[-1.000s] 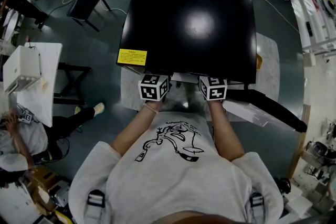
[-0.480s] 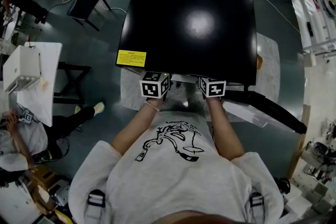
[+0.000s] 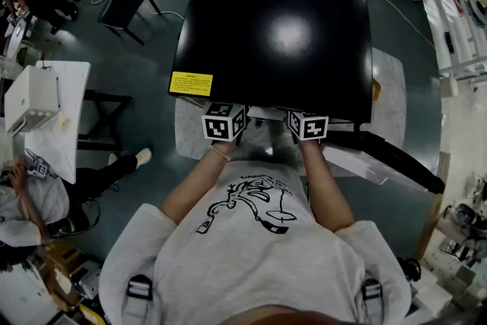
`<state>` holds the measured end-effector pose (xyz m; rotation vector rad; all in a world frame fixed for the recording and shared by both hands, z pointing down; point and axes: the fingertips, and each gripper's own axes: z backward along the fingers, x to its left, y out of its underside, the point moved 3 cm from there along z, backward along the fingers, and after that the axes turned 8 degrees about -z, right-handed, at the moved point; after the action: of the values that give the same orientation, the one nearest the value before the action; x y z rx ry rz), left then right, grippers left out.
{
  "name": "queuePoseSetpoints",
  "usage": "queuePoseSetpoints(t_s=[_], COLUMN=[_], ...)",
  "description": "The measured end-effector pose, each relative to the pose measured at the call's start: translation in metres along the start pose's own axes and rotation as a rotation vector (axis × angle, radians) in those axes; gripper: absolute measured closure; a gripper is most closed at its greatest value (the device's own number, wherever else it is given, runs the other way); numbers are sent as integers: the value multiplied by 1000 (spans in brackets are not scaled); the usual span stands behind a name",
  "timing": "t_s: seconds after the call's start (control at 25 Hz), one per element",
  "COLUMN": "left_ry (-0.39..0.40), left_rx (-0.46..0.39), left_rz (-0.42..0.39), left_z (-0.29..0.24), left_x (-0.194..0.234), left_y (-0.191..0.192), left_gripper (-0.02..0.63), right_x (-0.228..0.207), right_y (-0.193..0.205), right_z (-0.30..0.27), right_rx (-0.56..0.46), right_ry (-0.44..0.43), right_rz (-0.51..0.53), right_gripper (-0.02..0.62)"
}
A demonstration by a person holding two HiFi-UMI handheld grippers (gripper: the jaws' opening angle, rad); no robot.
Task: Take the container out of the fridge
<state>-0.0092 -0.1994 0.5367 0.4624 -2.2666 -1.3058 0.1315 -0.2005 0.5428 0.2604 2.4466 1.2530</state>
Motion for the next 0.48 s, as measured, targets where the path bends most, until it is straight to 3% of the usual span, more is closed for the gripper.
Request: queuePoseSetpoints(t_s=[0.48], left_ry=[20], left_rx=[7], left_rz=[-12], left_z=[1], left_x=[-7], left_y=[2], left_gripper=[391], right_x=[2], right_y=[5], right_z=[0], right_rx=[5], right_ry=[5], right_rz=[10], right_gripper=[360])
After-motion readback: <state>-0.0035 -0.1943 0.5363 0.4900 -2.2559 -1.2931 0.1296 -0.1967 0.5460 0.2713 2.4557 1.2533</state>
